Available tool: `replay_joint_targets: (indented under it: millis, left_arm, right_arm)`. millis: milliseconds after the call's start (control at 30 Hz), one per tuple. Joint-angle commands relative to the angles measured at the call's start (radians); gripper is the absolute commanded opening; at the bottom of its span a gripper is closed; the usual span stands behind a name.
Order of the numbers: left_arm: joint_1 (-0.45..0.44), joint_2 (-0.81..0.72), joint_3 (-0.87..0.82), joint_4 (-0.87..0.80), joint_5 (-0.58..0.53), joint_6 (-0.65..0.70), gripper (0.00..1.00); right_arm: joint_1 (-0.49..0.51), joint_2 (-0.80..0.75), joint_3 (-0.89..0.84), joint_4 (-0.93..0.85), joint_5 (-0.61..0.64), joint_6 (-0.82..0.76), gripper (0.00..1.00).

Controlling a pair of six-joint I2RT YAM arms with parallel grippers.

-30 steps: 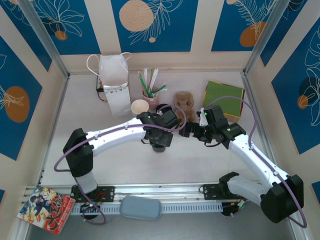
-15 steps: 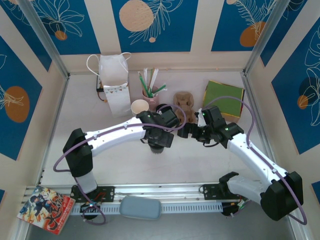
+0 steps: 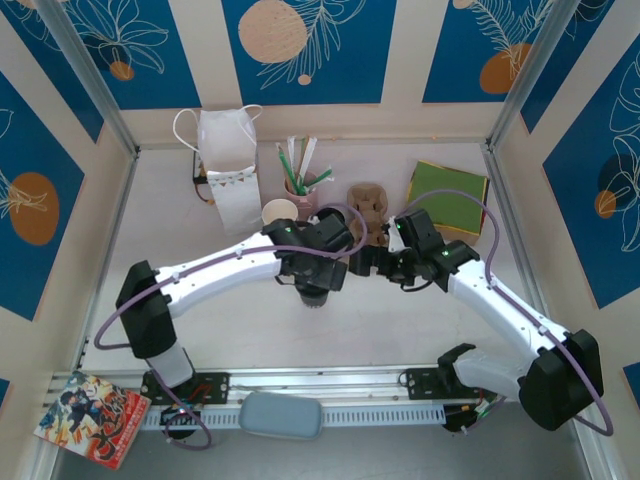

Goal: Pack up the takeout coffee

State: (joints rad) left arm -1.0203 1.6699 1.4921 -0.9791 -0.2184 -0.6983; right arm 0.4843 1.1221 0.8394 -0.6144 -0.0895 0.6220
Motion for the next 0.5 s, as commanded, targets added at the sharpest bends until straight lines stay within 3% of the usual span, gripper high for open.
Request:
replay_joint_targets:
  millis: [0, 67, 367, 467]
  left_arm:
    - [0.029, -0.085, -0.04, 0.006, -0.014, -0.042, 0.89]
    - [0.046, -0.126, -0.086, 0.034, 0.007, -0.06, 0.87]
    - [0.136, -0.261, -0.302, 0.144, 0.112, -0.123, 0.68]
    - [0.151, -0.279, -0.34, 0.175, 0.14, -0.126, 0.66]
  right_arm:
    - [0.024, 0.025, 0.049, -0.002, -0.016, 0.0, 0.99]
    - [0.039, 0.037, 0.055, 0.013, -0.023, -0.001, 0.99]
    - [0.104, 0.099, 0.066, 0.085, -0.126, 0.015, 0.7]
    - [0.134, 0.128, 0.076, 0.088, -0.13, 0.012, 0.67]
